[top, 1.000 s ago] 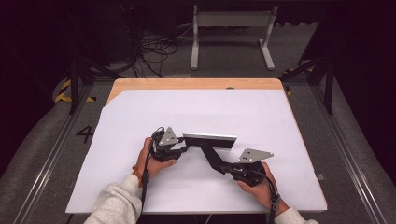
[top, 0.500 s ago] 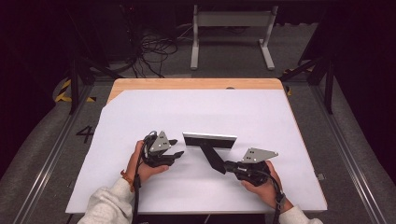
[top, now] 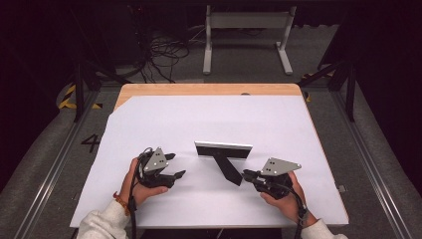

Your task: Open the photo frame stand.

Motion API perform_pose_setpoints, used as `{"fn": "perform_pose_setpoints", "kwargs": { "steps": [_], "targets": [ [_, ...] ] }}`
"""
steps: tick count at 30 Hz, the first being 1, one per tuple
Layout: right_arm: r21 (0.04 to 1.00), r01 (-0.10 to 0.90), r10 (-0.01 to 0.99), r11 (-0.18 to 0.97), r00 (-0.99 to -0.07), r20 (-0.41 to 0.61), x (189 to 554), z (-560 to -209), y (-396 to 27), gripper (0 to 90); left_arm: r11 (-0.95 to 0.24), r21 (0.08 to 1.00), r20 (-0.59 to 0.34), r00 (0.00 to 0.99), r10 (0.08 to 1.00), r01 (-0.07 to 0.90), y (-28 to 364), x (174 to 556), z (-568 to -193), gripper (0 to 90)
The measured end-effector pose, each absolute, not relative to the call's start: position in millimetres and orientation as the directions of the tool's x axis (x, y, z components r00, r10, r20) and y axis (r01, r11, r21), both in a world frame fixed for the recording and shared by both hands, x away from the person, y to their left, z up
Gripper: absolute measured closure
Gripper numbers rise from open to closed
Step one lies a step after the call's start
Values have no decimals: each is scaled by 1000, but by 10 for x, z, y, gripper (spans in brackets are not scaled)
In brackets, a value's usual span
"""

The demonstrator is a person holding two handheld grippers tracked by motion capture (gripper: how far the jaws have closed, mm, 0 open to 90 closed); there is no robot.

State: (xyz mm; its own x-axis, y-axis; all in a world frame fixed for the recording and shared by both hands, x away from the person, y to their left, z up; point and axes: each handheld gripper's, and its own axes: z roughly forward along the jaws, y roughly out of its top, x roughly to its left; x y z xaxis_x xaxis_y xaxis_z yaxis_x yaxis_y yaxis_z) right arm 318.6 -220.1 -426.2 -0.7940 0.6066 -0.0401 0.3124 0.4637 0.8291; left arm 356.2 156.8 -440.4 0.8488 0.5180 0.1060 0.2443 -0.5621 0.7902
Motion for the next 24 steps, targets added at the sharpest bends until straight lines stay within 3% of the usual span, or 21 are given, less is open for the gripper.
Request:
{"fn": "perform_pose_setpoints", "kwargs": {
  "steps": [11, 24],
  "targets": [
    [837, 311, 642, 450, -764, -61, 3250, -4266, -2271, 820, -551, 794, 92, 846, 525, 255, 1673, 3392, -4445, 255],
    [860, 316, 704, 400, -707, -67, 3324, -4223, -2439, 845, -560, 787, 93, 848, 522, 258, 1692, 3376, -4466, 248]
  ]
}}
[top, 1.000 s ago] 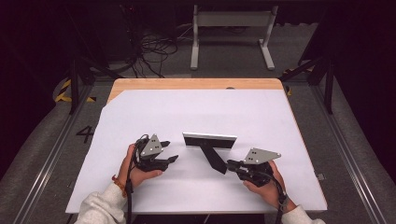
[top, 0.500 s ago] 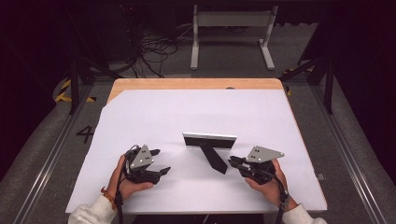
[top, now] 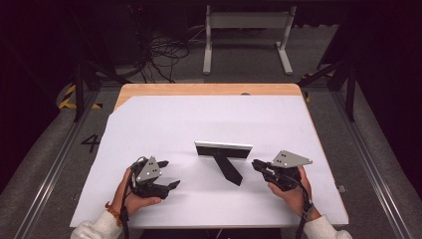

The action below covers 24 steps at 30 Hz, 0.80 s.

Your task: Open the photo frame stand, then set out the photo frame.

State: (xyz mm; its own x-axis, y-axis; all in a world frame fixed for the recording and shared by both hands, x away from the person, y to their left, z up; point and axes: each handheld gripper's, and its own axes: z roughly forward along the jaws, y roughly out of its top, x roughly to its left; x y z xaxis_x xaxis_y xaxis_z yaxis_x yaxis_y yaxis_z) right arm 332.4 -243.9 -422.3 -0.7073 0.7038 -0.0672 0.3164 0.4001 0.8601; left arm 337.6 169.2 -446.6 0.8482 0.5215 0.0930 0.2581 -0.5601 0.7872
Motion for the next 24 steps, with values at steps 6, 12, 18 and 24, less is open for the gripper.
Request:
{"fn": "perform_pose_setpoints", "kwargs": {
  "steps": [6, 12, 18, 24],
  "targets": [
    [871, 305, 713, 385, -698, -71, 3337, -4195, -2449, 835, -554, 787, 85, 841, 534, 272, 1717, 3395, -4474, 237],
    [884, 294, 732, 363, -677, -76, 3331, -4163, -2469, 820, -550, 789, 79, 842, 533, 274, 1708, 3456, -4469, 237],
    [895, 288, 748, 340, -660, -72, 3313, -4136, -2488, 819, -523, 814, 80, 844, 530, 251, 1599, 3619, -4389, 240],
    [910, 267, 749, 317, -659, -68, 3305, -4062, -2432, 806, -473, 849, 61, 846, 530, 235, 1446, 3811, -4238, 239]
  ]
}}
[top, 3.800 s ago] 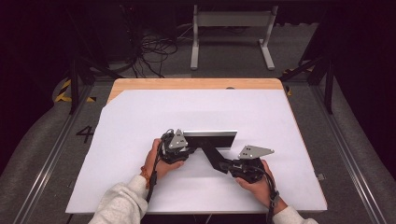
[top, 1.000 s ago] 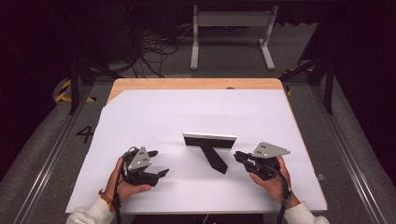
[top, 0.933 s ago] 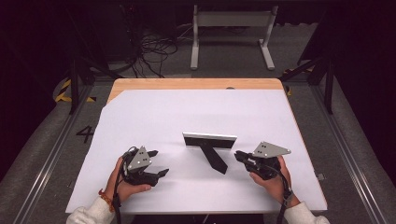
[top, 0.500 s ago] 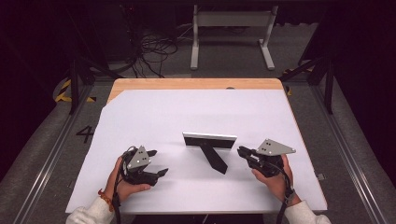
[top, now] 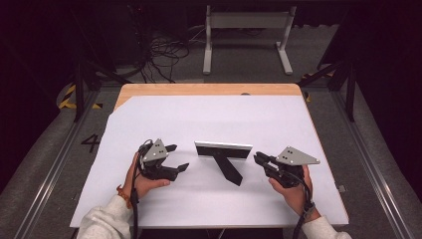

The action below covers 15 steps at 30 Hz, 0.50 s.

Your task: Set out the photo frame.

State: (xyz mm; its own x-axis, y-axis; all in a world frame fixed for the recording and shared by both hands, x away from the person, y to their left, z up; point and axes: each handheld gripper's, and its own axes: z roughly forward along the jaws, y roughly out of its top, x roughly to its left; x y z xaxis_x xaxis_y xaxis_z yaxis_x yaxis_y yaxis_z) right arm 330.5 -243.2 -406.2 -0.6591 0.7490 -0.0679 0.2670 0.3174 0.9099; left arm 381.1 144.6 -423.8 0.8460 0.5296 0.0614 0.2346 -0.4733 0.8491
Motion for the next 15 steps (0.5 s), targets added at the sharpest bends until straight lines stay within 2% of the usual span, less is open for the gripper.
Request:
{"fn": "perform_pose_setpoints", "kwargs": {
  "steps": [7, 15],
  "targets": [
    [919, 261, 757, 296, -651, -59, 3364, -4026, -2315, 756, -446, 871, 61, 857, 512, 205, 1263, 3952, -4127, 230],
    [918, 253, 760, 307, -646, -76, 3387, -4028, -2275, 747, -406, 886, 18, 858, 514, 225, 1192, 4093, -4116, 229]
  ]
}}
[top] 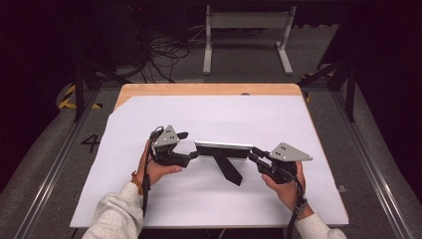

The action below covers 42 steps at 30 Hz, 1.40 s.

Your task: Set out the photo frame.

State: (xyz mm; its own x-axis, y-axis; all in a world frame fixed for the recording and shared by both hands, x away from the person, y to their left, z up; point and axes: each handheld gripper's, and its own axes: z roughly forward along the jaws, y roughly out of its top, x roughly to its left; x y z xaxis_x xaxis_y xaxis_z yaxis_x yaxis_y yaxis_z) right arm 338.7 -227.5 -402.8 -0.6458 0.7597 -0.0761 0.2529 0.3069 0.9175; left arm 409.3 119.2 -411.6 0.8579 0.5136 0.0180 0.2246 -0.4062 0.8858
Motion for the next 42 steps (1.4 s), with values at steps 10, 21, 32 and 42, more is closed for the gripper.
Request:
{"fn": "perform_pose_setpoints", "kwargs": {
  "steps": [10, 21, 32, 42],
  "targets": [
    [918, 251, 764, 306, -640, -80, 3368, -3998, -2333, 747, -368, 905, -19, 885, 465, 213, 1119, 4128, -4113, 293],
    [915, 252, 785, 316, -611, -102, 3344, -4012, -2378, 728, -392, 899, -9, 903, 429, 196, 1069, 4064, -4080, 466],
    [924, 247, 785, 293, -614, -85, 3395, -4005, -2354, 740, -423, 886, 0, 912, 410, 190, 1004, 4036, -4109, 561],
    [917, 264, 786, 301, -612, -82, 3419, -4054, -2350, 747, -432, 884, 31, 900, 434, 177, 1109, 4016, -4072, 592]
  ]
}}
